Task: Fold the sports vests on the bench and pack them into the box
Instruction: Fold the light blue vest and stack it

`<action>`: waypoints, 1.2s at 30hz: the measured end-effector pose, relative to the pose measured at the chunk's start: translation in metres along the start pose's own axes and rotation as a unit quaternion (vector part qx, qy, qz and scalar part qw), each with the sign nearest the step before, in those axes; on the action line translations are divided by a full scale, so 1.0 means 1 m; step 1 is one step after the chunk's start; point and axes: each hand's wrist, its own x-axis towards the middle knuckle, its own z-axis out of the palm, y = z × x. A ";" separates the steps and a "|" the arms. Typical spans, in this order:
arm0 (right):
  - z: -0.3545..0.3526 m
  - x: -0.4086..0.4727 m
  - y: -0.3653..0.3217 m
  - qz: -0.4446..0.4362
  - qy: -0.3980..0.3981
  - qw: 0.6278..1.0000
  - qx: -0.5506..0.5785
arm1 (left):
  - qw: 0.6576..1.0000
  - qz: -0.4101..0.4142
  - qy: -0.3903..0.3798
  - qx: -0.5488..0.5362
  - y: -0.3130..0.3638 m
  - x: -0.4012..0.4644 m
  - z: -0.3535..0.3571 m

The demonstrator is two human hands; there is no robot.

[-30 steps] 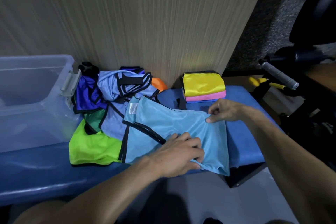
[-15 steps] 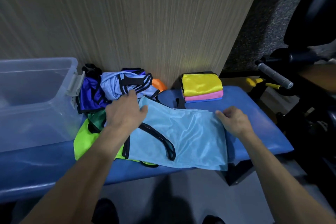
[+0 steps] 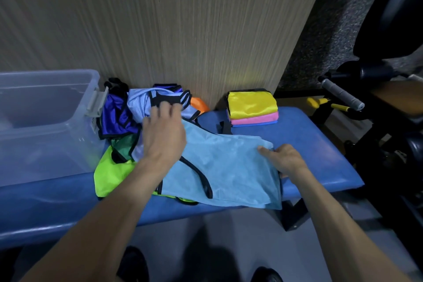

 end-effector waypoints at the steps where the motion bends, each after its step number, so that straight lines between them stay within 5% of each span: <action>1: 0.004 0.001 0.000 -0.003 0.010 1.000 -0.005 | 0.997 0.055 0.022 -0.049 0.013 -0.005 0.001; 4: 0.015 0.000 -0.005 -0.006 0.043 0.999 0.016 | 0.966 0.175 -0.126 -0.140 0.051 -0.034 0.013; 6: 0.019 0.001 -0.009 -0.022 0.050 0.997 0.054 | 0.946 0.196 -0.249 -0.065 0.056 -0.044 0.031; 9: 0.016 0.003 -0.007 -0.012 0.028 0.989 0.144 | 0.927 0.197 -0.319 0.002 0.049 -0.045 0.055; 14: -0.016 0.007 0.020 0.006 0.056 0.983 0.173 | 0.923 0.229 -0.308 -0.023 0.083 -0.047 0.061; 20: -0.048 -0.010 0.038 0.037 -0.105 0.967 0.230 | 0.930 0.221 -0.293 -0.026 0.125 -0.040 0.082; 25: -0.064 -0.015 0.039 0.056 -0.059 0.960 0.269 | 0.923 0.222 -0.311 -0.042 0.148 -0.040 0.090; 29: -0.069 -0.023 0.037 0.066 -0.120 0.951 0.278 | 0.929 0.229 -0.287 -0.040 0.145 -0.037 0.095; 32: -0.070 -0.032 0.021 0.029 -0.151 0.944 0.292 | 0.920 0.235 -0.291 -0.120 0.136 -0.035 0.085; 36: -0.061 -0.045 -0.013 -0.031 -0.124 0.949 0.287 | 0.919 0.183 -0.195 -0.290 0.114 -0.013 0.062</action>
